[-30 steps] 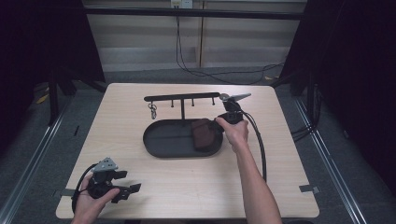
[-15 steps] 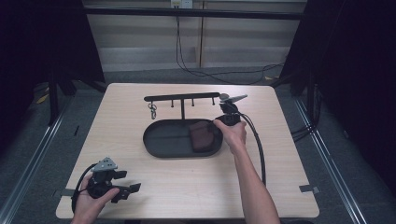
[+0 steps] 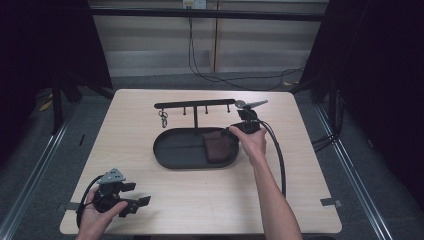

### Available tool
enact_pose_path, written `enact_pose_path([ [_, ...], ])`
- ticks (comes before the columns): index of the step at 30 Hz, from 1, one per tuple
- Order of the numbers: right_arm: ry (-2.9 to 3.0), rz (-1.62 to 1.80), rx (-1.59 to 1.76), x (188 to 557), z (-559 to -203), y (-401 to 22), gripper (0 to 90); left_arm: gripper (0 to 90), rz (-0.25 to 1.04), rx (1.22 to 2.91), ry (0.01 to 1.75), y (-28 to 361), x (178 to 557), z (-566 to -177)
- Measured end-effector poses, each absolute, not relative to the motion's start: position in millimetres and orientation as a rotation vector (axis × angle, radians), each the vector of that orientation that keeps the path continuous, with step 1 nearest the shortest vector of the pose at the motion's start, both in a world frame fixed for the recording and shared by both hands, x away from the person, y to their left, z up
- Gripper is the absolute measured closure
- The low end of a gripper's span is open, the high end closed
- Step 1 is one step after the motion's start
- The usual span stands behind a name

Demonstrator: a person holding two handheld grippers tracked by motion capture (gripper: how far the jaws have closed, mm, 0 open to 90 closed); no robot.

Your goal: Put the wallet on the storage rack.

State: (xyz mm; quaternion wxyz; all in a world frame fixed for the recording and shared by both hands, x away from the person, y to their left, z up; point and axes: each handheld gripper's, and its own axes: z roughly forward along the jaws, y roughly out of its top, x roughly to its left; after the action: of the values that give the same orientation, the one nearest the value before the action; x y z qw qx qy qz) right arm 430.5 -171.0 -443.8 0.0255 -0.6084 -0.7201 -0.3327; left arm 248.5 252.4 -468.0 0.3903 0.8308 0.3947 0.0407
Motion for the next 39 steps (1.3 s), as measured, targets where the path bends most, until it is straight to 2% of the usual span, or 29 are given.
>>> enact_pose_path([
  [3,-2.257,-1.045,-1.884,427.6,-439.8,-171.1,24.4,20.2,0.103,2.110,1.002,252.1,248.3,-468.0],
  [7,-2.273,-1.095,-1.868,422.9,-435.8,-173.9,22.1,20.2,0.099,2.110,1.006,252.6,248.6,-468.1],
  [9,-2.275,-1.100,-1.865,421.0,-435.7,-176.7,17.4,20.2,0.098,2.108,1.009,252.6,248.7,-468.2],
  [12,-2.283,-1.142,-1.855,413.7,-434.8,-184.6,14.9,20.2,0.103,2.107,1.011,253.1,249.4,-468.6],
  [23,-2.356,-1.197,-1.831,393.4,-424.1,-195.0,15.0,19.1,0.100,2.083,1.022,255.4,249.7,-468.2],
  [26,-2.385,-1.201,-1.812,386.2,-422.3,-196.5,18.3,18.8,0.097,2.081,1.021,255.6,250.4,-467.9],
  [27,-2.416,-1.192,-1.793,381.5,-420.1,-196.4,16.5,18.6,0.097,2.080,1.020,255.6,250.3,-467.9],
  [39,-2.463,-1.269,-1.821,353.8,-414.3,-213.6,18.0,17.7,0.089,2.068,1.031,257.2,250.3,-467.6],
])
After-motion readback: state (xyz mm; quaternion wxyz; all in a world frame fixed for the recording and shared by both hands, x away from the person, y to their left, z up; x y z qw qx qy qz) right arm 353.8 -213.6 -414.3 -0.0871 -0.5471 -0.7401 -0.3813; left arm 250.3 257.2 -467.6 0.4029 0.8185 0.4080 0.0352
